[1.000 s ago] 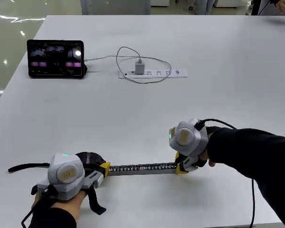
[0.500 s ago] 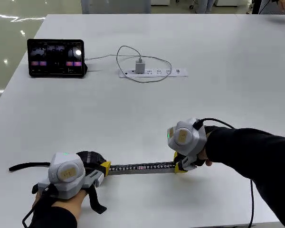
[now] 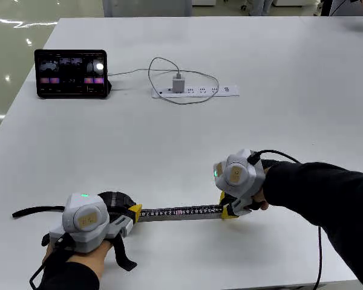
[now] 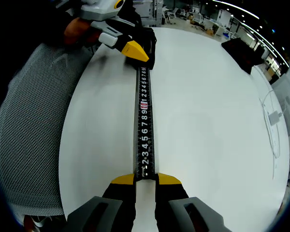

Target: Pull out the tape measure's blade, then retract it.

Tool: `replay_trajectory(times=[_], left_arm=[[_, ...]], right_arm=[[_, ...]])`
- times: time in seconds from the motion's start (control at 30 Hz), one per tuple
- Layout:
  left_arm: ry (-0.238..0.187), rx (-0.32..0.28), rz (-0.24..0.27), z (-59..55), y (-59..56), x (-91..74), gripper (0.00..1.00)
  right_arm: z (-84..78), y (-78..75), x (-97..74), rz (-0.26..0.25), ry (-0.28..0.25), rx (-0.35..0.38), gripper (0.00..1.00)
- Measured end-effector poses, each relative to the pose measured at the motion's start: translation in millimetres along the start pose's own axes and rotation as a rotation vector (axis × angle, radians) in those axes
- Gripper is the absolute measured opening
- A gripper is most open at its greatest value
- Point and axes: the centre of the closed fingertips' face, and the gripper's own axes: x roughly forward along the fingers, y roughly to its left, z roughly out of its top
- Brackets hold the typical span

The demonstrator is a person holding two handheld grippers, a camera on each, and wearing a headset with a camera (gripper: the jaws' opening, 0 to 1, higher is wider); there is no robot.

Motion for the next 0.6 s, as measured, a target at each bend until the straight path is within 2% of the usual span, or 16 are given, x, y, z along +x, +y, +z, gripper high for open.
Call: replay_trajectory(times=[0.27, 0.6], left_arm=[[0.000, -0.001, -0.001, 0.2, 0.7, 0.7, 0.61], [0.000, -0.001, -0.002, 0.1, 1.1, 0.7, 0.61]], right_arm=[[4.7, 0.5, 1.3, 0.001, -0.014, -0.019, 0.11], [10.1, 0.2, 2.6, 0.003, -0.038, -0.002, 0.11]])
